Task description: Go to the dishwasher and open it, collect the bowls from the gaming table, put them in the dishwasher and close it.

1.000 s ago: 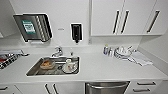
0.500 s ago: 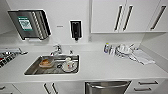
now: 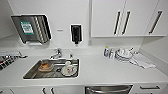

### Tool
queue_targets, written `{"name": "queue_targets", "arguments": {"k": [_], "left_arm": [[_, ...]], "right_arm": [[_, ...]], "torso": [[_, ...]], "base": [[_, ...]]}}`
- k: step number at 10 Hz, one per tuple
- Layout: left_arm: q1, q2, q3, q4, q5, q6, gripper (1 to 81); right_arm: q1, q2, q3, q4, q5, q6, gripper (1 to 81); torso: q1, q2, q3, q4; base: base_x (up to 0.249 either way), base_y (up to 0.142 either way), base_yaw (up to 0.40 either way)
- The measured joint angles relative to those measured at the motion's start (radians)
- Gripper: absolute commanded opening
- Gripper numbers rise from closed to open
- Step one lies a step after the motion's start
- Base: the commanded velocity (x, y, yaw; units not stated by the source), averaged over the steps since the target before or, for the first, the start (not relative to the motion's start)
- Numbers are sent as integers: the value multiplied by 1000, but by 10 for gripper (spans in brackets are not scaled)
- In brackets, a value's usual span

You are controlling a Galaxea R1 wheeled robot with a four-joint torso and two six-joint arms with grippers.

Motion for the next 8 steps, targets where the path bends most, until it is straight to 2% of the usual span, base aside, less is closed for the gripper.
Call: {"name": "queue_targets", "arguments": {"k": [5,8], "left_arm": [[8,-4,-1,0,-38,-1,811],[14,-51,47,29,-73,-3,811]], "right_arm": [[36,-135,58,1,-14,79,811],[40,-231,121,2,-18,123,811]], "torso": [[109,-173,0,0],[175,-278,0,0]], "base": [[0,0,0],[0,0,0]]}}
